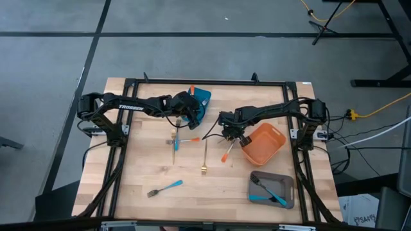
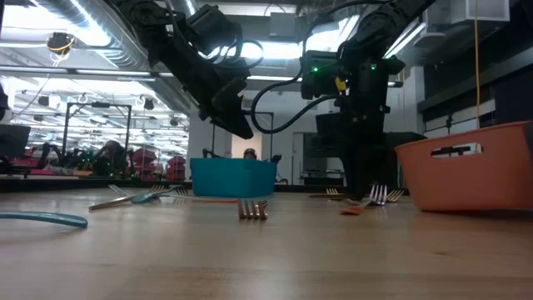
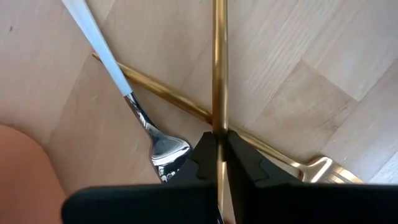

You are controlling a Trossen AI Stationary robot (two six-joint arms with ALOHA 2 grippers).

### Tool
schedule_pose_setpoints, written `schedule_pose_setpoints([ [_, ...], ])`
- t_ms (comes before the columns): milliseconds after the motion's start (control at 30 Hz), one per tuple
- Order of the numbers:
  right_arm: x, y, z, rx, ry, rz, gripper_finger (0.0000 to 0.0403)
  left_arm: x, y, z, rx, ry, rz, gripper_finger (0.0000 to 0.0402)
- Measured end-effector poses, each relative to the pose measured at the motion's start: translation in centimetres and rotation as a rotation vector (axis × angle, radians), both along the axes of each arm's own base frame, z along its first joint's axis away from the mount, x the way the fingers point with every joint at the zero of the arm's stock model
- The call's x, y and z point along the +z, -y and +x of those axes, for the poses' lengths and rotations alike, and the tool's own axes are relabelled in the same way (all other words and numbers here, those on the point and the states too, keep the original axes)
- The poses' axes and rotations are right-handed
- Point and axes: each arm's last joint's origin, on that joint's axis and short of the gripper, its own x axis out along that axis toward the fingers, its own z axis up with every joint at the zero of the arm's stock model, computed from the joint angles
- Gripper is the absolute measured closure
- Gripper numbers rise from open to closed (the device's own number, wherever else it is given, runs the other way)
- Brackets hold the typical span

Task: Sort silverware by color (type)
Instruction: Put the middle right gold fork into the orange bin

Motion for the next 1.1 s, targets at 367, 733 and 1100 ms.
schedule_pose_setpoints([
  [367,1.7,-0.1,-0.4,0.001,0.049,-0.006,0.0399,0.0,0.0,0.0,0.0,0.0,0.0,0.0321],
  [733,5.0,0.0,-1.3,-0.016,0.15,-0.089,0.0398,0.0,0.0,0.0,0.001,0.0,0.0,0.0321],
  [1100,9.2,-0.2,-3.1,-0.03,0.286,-0.103,0.0398,0.0,0.0,0.0,0.001,0.001,-0.001,0.0321],
])
